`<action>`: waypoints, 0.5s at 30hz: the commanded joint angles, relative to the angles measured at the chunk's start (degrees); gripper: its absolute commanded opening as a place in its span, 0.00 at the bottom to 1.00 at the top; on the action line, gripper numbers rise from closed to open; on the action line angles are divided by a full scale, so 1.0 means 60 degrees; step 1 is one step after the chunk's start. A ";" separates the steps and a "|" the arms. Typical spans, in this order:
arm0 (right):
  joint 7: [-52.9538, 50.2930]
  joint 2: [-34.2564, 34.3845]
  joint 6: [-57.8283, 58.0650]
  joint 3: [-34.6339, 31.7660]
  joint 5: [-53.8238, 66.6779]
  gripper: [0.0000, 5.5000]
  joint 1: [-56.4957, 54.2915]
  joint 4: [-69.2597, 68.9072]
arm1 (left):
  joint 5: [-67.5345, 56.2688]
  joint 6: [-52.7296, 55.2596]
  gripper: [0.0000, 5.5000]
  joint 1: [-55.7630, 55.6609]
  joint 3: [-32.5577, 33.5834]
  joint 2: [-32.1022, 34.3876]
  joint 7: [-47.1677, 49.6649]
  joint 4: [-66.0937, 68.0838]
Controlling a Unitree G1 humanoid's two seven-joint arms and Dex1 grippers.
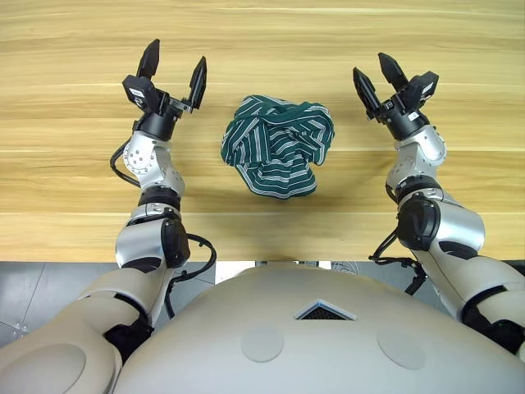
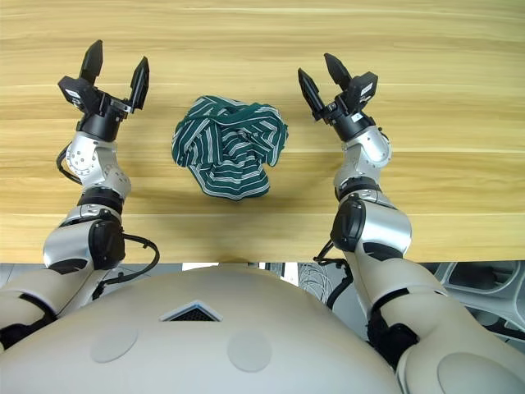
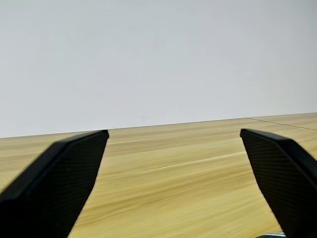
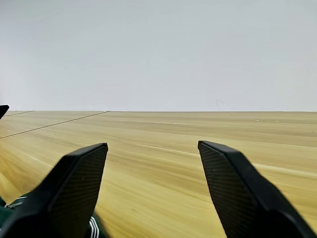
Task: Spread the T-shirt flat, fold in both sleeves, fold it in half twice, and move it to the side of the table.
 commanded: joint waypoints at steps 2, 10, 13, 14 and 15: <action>0.0133 -0.0013 0.0109 0.0006 -0.0011 0.62 0.0083 -0.0055 | 0.0042 0.0123 0.87 0.0082 -0.0034 0.0093 -0.0135 -0.0044; 0.0205 -0.0015 0.0149 0.0002 -0.0019 0.62 0.0082 -0.0057 | 0.0055 0.0123 0.87 0.0049 -0.0013 0.0094 -0.0153 -0.0002; 0.0169 -0.0021 0.0120 -0.0004 -0.0023 0.62 0.0079 -0.0061 | 0.0052 0.0120 0.87 0.0050 -0.0009 0.0099 -0.0157 -0.0003; 0.0158 -0.0026 0.0102 -0.0007 -0.0023 0.62 0.0082 -0.0065 | 0.0052 0.0121 0.87 0.0051 -0.0010 0.0099 -0.0158 -0.0005; 0.0153 -0.0032 0.0085 -0.0012 -0.0021 0.62 0.0087 -0.0069 | 0.0052 0.0122 0.87 0.0050 -0.0011 0.0098 -0.0161 -0.0007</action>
